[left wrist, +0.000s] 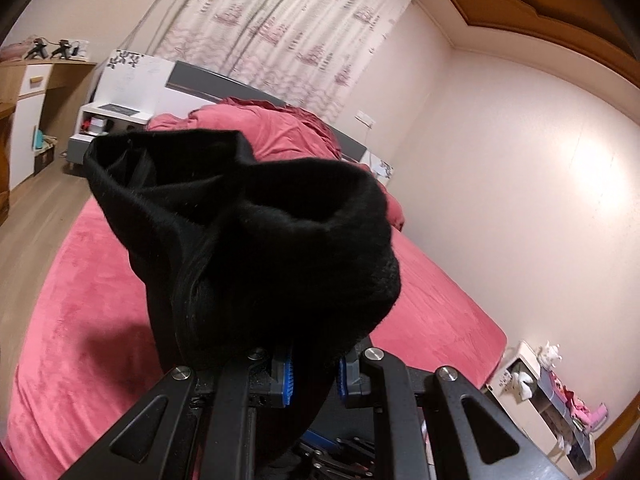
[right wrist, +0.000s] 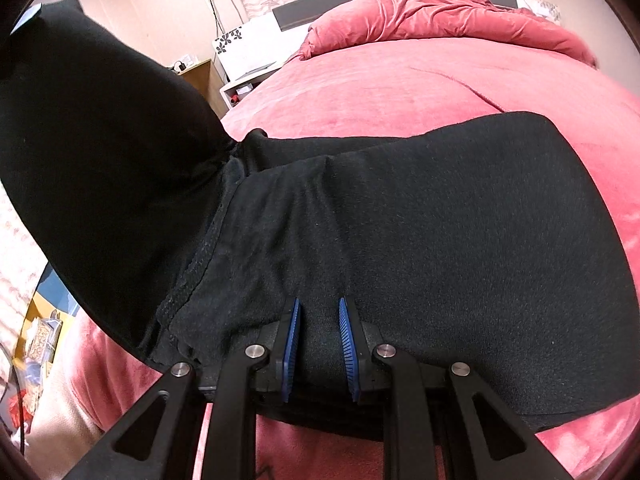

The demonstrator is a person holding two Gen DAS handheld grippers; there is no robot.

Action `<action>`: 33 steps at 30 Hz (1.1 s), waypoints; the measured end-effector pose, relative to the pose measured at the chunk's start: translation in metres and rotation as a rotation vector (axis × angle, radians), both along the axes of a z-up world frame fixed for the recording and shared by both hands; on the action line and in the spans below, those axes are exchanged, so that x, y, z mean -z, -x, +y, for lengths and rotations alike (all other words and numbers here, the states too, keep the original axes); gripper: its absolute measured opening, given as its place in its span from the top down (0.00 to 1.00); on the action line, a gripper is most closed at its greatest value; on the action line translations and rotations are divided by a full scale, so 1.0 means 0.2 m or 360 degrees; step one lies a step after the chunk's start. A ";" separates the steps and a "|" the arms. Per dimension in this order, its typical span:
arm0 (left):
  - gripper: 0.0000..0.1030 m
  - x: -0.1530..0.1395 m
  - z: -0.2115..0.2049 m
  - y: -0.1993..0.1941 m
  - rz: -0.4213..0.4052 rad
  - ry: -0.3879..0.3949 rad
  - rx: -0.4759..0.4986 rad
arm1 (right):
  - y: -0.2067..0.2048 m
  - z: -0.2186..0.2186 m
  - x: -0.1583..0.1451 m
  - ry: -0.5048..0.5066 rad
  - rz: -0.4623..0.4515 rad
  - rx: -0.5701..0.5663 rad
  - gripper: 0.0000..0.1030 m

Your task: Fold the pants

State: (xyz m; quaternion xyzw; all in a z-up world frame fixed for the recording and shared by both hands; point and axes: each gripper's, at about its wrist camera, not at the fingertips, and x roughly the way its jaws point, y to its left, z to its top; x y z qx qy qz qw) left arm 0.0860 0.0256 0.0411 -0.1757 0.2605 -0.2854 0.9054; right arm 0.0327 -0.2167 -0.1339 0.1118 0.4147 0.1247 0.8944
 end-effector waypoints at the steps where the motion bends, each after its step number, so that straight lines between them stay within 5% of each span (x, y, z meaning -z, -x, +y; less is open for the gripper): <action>1: 0.86 0.00 -0.01 -0.01 0.0000 -0.0011 0.0016 | 0.00 -0.01 0.00 -0.0016 0.0002 0.0005 0.80; 13: 0.86 0.09 -0.29 0.04 0.0036 -0.0166 0.0314 | 0.02 -0.15 -0.04 -0.0266 0.0024 0.0111 0.80; 25: 0.86 0.30 -0.55 0.00 0.0155 -0.0284 0.0539 | 0.16 -0.56 -0.14 -0.0589 0.0019 0.0398 0.75; 33: 0.84 0.62 -0.84 0.00 0.0265 -0.0614 0.0681 | 0.27 -0.78 -0.06 -0.0853 0.0015 0.0612 0.72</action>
